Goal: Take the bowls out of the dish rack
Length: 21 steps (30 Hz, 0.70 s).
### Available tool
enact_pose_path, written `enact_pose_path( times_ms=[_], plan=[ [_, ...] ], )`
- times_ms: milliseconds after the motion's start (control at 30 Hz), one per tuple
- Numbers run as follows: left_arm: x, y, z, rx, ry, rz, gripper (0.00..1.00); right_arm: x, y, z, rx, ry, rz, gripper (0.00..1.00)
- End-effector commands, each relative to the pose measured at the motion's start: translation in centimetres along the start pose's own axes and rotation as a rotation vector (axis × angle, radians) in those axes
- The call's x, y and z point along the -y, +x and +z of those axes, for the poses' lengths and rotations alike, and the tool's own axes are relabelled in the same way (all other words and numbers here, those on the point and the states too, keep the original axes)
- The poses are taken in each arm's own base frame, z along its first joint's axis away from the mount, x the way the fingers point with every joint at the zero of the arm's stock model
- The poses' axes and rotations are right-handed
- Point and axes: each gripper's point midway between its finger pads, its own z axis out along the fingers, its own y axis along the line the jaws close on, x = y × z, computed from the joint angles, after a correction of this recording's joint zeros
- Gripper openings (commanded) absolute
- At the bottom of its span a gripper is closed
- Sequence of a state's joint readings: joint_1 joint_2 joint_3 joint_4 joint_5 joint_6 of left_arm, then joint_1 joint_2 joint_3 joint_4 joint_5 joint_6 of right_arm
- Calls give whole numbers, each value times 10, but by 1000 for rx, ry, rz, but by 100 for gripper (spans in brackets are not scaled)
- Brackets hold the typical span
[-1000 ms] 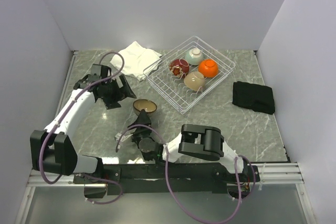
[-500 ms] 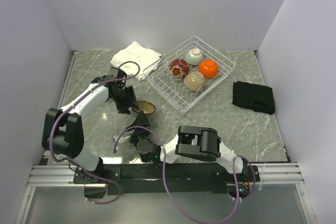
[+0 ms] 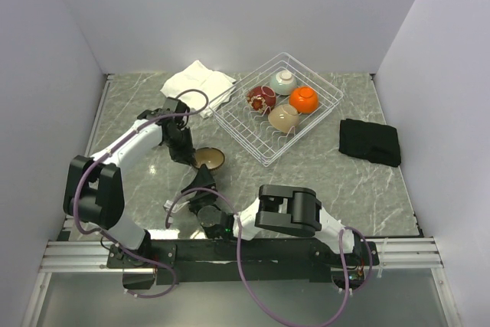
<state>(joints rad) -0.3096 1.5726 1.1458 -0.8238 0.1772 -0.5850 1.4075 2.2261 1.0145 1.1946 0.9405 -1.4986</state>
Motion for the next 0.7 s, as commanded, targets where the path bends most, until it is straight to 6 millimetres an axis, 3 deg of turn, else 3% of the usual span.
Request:
enact_pose_path(
  times_ms=[0,33,133,233,400,567,633,667],
  plan=[
    [19,-32,-31,148,58,53,1,38,1,1,-31,124,245,54],
    [19,-36,-34,167,56,53,1,39,1,1,-32,126,248,67],
    [22,-50,-46,236,52,53,1,41,1,0,-36,130,256,90],
    [22,-63,-58,311,35,43,1,45,3,-3,-39,136,275,100],
    [26,-85,-83,433,30,21,1,52,6,-9,-25,141,308,100],
    [16,-111,-105,576,-33,-14,1,63,15,-17,-28,133,367,100],
    [10,-118,-111,619,-40,-37,1,54,21,-20,-33,90,383,100],
    [5,-120,-112,634,-49,-52,1,62,22,-23,-29,87,413,100]
  ],
)
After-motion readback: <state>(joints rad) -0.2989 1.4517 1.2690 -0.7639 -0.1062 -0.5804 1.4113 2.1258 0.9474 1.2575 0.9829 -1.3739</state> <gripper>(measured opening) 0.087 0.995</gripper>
